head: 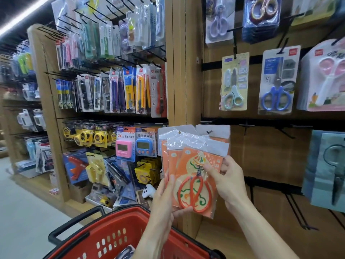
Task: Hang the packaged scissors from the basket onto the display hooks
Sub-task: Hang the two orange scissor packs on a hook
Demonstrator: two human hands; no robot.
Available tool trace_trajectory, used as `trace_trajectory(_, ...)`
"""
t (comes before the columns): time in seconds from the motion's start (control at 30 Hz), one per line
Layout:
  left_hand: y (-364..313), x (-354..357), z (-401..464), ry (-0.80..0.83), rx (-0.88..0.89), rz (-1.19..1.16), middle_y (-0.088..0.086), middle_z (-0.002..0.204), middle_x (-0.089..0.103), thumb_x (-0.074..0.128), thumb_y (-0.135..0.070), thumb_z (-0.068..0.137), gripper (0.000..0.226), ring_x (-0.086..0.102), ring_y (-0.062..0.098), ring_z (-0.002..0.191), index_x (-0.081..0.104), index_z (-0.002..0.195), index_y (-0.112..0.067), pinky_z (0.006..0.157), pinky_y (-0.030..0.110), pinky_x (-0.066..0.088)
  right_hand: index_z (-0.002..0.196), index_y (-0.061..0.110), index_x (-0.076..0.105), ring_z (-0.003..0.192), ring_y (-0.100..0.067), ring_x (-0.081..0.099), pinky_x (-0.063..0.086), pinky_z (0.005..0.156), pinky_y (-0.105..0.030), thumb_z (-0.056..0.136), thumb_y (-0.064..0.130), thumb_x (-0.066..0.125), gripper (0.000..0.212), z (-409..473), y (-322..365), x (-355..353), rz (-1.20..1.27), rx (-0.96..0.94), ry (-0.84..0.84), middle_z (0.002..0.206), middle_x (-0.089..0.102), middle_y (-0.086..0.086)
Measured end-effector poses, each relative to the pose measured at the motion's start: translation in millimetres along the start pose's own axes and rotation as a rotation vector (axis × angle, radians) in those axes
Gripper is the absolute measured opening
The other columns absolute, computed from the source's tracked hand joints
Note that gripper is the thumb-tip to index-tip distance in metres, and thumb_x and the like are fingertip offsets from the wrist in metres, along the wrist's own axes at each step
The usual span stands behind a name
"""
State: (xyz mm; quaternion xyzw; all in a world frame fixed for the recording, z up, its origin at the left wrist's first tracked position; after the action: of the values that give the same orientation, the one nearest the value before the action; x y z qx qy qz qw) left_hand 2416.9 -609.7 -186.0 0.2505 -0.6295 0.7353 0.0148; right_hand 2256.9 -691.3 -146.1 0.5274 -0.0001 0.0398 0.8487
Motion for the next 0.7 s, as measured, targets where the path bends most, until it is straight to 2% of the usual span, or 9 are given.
trace_trajectory(0.1, 0.6, 0.1, 1.8, -0.014, 0.013, -0.006, -0.002, 0.111, 0.081, 0.060, -0.044, 0.103, 0.029, 0.079, 0.028, 0.099, 0.062, 0.131, -0.041, 0.061, 0.040, 0.066, 0.112, 0.032, 0.060, 0.092, 0.003, 0.073, 0.059, 0.060, -0.018, 0.094, 0.026, 0.075, 0.024, -2.3, 1.3, 0.4, 0.009, -0.027, -0.047, 0.105, 0.074, 0.013)
trace_trajectory(0.23, 4.6, 2.0, 3.7, -0.035, -0.003, -0.039, 0.004, 0.120, 0.078, 0.059, -0.040, 0.105, 0.028, 0.079, 0.030, 0.099, 0.061, 0.133, -0.041, 0.062, 0.041, 0.066, 0.115, 0.028, 0.060, 0.096, -0.005, 0.074, 0.061, 0.067, -0.023, 0.096, 0.024, 0.073, 0.023, -3.1, 1.1, -2.0, 0.047, -0.033, -0.164, 0.107, 0.074, 0.010)
trace_trajectory(0.37, 3.9, 1.2, 6.4, -0.064, 0.024, -0.020, -0.003, 0.112, 0.080, 0.059, -0.042, 0.105, 0.022, 0.080, 0.026, 0.095, 0.064, 0.126, -0.044, 0.064, 0.042, 0.066, 0.135, 0.036, 0.034, 0.097, -0.002, 0.074, 0.062, 0.071, -0.026, 0.096, 0.015, 0.072, 0.058, -8.6, 5.3, -1.6, 0.137, -0.062, -0.196, 0.109, 0.071, 0.012)
trace_trajectory(0.47, 3.2, -7.1, 8.7, -0.128, 0.083, -0.013, -0.005, 0.115, 0.079, 0.057, -0.044, 0.105, 0.023, 0.080, 0.020, 0.095, 0.065, 0.126, -0.043, 0.067, 0.043, 0.066, 0.130, 0.035, 0.027, 0.094, -0.010, 0.076, 0.063, 0.069, -0.029, 0.098, 0.008, 0.069, 0.060, -11.6, 8.9, -2.0, 0.160, -0.095, -0.199, 0.108, 0.071, 0.004)
trace_trajectory(0.57, -1.7, -24.4, 7.8, -0.229, 0.184, -0.014, -0.009, 0.117, 0.076, 0.055, -0.044, 0.106, 0.019, 0.079, 0.012, 0.094, 0.064, 0.122, -0.046, 0.066, 0.041, 0.066, 0.127, 0.034, 0.030, 0.100, -0.012, 0.075, 0.065, 0.072, -0.034, 0.098, 0.004, 0.067, 0.056, -8.6, 11.7, -5.4, 0.145, -0.121, -0.214, 0.117, 0.065, 0.003)
trace_trajectory(0.7, -10.7, -41.7, 6.3, -0.329, 0.321, 0.043, -0.010, 0.124, 0.068, 0.051, -0.048, 0.106, 0.031, 0.075, 0.004, 0.094, 0.057, 0.135, -0.039, 0.067, 0.039, 0.067, 0.114, 0.030, 0.058, 0.094, -0.005, 0.075, 0.064, 0.063, -0.031, 0.101, 0.003, 0.062, 0.031, 5.3, 16.3, -1.3, 0.052, -0.093, -0.135, 0.116, 0.066, 0.009)
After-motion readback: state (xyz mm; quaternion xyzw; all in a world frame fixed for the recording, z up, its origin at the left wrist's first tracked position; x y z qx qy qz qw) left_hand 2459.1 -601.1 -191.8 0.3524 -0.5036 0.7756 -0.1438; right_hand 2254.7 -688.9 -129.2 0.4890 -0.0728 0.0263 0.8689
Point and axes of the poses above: each hand's wrist, its own z-axis towards the middle knuckle, its own x-axis out of the palm, y = z × x, the point moved 4 cm from there along z, towards the middle knuckle
